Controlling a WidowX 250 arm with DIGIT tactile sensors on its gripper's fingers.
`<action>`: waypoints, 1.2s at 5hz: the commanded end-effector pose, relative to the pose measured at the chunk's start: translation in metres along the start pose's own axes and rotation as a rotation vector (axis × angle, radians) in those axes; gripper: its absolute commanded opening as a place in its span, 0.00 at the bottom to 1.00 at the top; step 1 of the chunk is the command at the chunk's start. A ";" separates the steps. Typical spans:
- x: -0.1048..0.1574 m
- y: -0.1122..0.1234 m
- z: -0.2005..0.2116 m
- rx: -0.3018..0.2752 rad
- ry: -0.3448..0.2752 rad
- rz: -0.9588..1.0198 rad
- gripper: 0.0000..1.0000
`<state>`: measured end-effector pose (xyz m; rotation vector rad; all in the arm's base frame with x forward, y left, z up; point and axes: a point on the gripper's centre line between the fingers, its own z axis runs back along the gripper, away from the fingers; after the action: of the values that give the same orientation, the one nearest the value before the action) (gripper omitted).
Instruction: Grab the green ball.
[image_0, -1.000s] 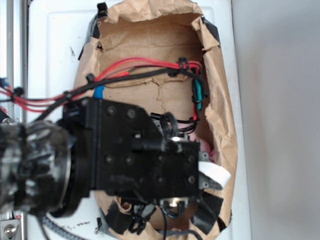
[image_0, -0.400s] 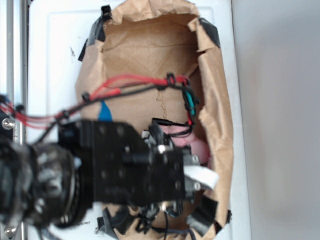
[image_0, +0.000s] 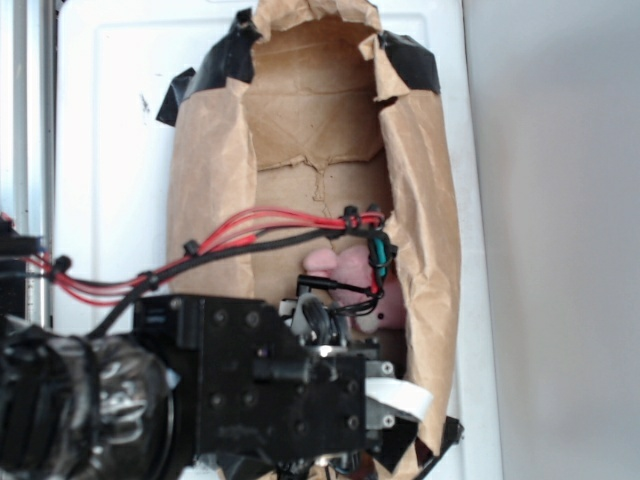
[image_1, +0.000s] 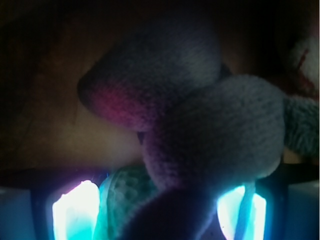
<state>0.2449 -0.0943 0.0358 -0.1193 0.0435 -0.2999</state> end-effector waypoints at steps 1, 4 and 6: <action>-0.005 -0.003 0.029 -0.020 -0.035 -0.005 0.00; -0.021 0.032 0.088 0.018 -0.113 0.181 0.00; -0.022 0.044 0.102 0.033 -0.151 0.276 0.00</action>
<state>0.2423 -0.0311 0.1172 -0.1088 -0.0276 -0.0158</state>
